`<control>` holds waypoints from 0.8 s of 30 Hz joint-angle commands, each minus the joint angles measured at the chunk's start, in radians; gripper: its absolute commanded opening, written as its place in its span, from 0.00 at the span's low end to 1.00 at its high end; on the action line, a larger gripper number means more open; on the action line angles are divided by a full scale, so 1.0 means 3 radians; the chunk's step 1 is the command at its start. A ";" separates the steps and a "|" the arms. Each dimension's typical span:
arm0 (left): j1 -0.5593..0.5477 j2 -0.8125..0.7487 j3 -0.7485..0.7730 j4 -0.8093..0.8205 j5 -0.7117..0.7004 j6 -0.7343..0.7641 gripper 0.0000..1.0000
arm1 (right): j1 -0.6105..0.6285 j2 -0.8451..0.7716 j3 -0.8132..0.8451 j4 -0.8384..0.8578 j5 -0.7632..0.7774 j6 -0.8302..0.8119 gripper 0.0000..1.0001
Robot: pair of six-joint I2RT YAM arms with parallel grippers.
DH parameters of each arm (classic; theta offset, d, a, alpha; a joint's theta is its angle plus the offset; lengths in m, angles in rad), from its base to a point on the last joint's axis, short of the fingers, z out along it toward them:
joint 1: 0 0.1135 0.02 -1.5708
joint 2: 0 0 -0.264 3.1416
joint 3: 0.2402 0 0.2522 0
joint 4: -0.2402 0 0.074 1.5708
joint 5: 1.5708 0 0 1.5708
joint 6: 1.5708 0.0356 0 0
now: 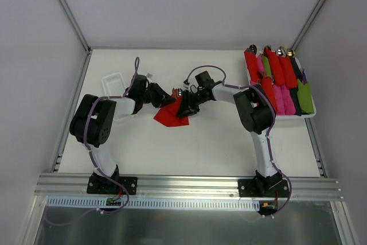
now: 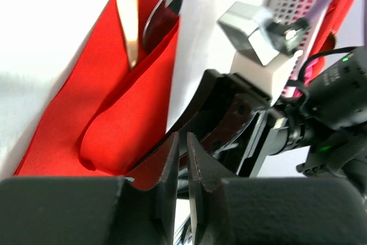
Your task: Place the utensils on the paper napkin and roll it up
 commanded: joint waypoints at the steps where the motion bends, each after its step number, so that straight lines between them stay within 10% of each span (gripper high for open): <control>1: -0.0048 0.0015 0.0085 -0.0189 0.0117 0.0157 0.09 | 0.0012 0.0026 0.0000 0.0044 0.0031 0.0026 0.30; 24: -0.0114 0.0465 -0.0201 -0.0762 0.0040 0.0223 0.00 | -0.0270 -0.0389 0.0484 -0.0077 0.0010 -0.0260 0.28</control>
